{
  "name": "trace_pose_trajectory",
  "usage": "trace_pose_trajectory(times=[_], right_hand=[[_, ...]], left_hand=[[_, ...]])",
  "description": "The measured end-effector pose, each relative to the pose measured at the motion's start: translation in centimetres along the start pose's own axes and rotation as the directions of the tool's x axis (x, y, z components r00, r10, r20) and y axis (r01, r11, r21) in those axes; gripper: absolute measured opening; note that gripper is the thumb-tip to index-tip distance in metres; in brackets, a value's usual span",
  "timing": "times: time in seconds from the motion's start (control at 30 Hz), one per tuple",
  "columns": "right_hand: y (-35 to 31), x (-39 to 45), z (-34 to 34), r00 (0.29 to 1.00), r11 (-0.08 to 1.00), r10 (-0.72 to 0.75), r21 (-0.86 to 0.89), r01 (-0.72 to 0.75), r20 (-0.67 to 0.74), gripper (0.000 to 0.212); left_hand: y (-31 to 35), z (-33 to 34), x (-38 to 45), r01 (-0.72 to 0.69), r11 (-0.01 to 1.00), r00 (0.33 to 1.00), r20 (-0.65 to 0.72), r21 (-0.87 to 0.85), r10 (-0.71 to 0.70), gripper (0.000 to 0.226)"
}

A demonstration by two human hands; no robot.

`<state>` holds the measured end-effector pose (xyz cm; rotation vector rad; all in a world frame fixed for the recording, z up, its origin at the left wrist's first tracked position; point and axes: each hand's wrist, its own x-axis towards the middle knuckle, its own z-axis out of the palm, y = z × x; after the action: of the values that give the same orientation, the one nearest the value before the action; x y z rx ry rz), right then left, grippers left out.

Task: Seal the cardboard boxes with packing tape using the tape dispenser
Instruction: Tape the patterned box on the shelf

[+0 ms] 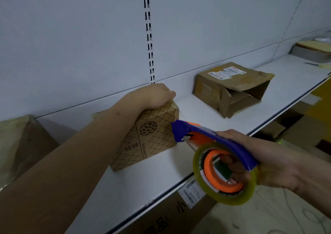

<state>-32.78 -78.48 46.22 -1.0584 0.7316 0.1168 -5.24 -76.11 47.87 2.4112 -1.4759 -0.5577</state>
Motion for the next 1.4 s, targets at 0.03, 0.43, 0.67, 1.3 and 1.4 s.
trace_pose_trajectory(times=[0.03, 0.43, 0.67, 1.3, 1.4], right_hand=[[-0.1, 0.5, -0.3, 1.0, 1.0, -0.001, 0.015, 0.001, -0.017, 0.044], [-0.5, 1.9, 0.6, 0.996, 0.997, -0.046, -0.065, 0.042, -0.07, 0.049], [1.0, 2.9, 0.7, 0.986, 0.989, -0.134, -0.067, 0.128, -0.095, 0.057], [6.0, 0.2, -0.3, 0.991, 0.97, 0.002, -0.24, 0.031, 0.136, 0.039], [5.6, -0.2, -0.4, 0.997, 0.965, 0.012, -0.261, 0.01, 0.082, 0.046]], left_hand=[[0.0, 0.0, 0.0, -0.033, 0.999, 0.999, 0.008, 0.017, 0.033, 0.035], [-0.6, -0.2, -0.4, -0.152, 0.981, 0.977, -0.132, 0.116, 0.167, 0.049], [-1.3, -0.8, -3.5, -0.199, 0.948, 0.972, -0.075, 0.247, 0.224, 0.048], [-0.2, 4.5, -9.5, -0.128, 0.9, 0.816, -0.472, 0.416, 0.334, 0.046], [-0.2, 5.2, -10.6, -0.05, 0.89, 0.862, -0.43, 0.454, 0.268, 0.051]])
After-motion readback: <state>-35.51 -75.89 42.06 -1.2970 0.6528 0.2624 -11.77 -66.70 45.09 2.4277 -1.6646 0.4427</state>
